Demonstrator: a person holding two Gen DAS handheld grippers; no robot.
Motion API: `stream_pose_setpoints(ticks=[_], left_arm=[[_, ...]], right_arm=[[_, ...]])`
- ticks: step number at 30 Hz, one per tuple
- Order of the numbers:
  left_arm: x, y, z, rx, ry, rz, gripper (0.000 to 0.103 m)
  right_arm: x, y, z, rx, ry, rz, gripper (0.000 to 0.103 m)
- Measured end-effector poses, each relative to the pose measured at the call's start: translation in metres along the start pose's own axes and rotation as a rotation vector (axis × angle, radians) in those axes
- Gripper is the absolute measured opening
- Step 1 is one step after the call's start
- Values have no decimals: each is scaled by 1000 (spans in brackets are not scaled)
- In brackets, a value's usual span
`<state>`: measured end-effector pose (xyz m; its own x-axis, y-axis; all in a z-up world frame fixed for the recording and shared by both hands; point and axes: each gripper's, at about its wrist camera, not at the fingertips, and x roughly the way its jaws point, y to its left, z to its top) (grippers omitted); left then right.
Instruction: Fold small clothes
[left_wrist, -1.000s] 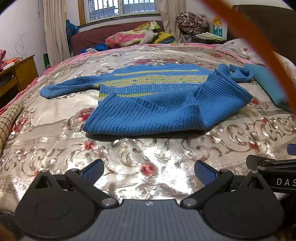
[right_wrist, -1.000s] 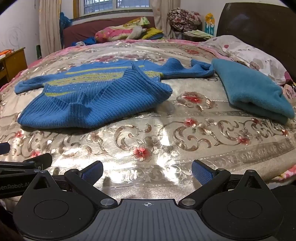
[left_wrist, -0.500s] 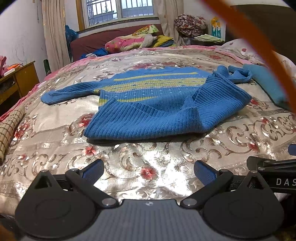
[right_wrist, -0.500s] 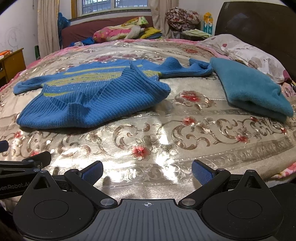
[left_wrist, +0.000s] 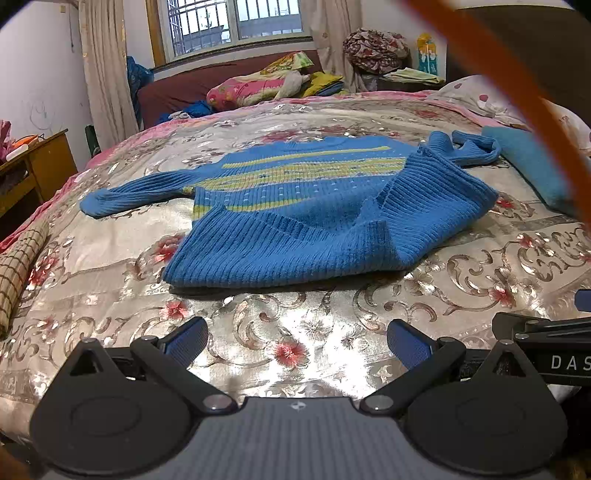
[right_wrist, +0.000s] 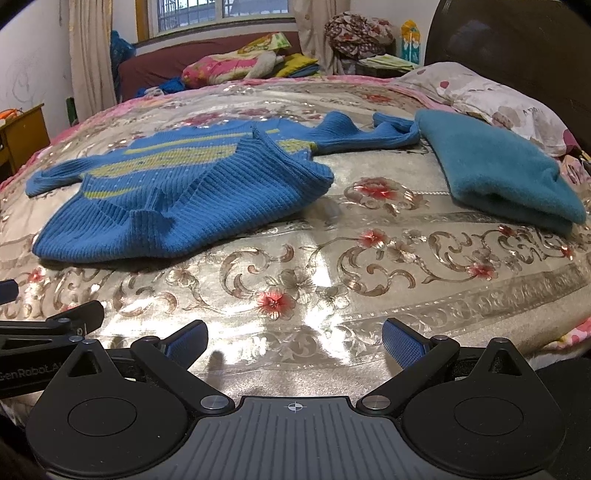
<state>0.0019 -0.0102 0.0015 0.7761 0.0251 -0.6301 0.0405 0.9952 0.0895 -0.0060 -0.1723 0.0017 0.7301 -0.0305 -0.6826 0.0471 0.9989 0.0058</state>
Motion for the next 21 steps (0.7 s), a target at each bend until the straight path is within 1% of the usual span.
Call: stream_pose_setpoints(ticks=[21], left_arm=[[1, -1, 2, 2, -1, -5, 103]], right_arm=[[1, 1, 1, 1, 2, 4, 101]])
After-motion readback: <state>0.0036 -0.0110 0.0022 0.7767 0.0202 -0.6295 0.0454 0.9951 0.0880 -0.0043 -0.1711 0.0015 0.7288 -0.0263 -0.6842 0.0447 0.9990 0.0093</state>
